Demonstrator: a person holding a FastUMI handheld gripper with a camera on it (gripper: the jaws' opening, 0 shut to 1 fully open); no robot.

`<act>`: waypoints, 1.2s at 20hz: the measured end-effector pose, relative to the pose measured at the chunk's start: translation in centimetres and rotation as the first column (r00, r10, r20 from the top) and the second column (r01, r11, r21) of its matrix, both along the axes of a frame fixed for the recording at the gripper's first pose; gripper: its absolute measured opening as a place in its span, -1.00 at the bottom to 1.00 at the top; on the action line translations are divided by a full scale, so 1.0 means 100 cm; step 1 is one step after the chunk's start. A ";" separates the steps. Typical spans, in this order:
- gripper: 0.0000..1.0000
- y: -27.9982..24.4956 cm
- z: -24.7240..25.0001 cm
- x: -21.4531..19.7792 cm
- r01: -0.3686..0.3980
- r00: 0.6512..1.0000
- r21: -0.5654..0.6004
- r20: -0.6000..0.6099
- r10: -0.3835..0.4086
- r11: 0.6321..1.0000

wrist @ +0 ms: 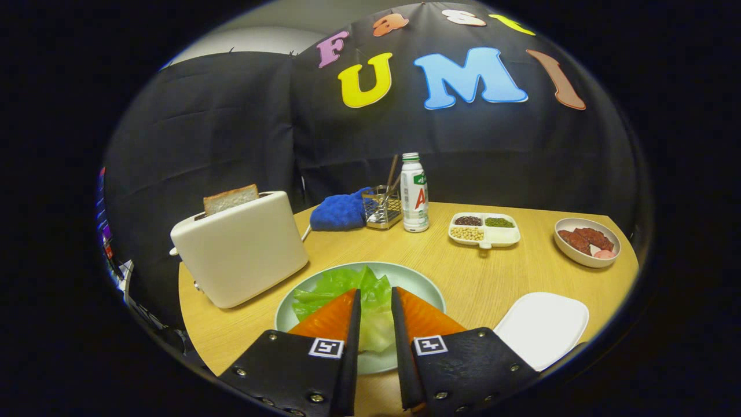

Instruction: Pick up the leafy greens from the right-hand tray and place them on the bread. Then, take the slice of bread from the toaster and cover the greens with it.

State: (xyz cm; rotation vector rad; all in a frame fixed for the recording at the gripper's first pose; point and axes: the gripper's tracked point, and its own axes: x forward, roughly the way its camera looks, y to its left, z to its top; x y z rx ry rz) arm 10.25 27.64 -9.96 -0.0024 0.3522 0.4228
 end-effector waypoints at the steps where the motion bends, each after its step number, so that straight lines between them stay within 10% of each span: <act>1: -0.40 -0.007 0.007 0.001 0.031 0.999 -0.006 0.028 -0.030 1.000; 10: -0.15 0.030 0.082 -0.055 0.141 0.919 -0.107 0.385 -0.090 0.984; 14: -0.07 0.060 0.079 -0.070 0.223 0.929 0.017 0.298 -0.218 0.975; 24: -0.07 0.138 0.082 -0.054 0.179 0.953 0.047 0.238 -0.185 0.983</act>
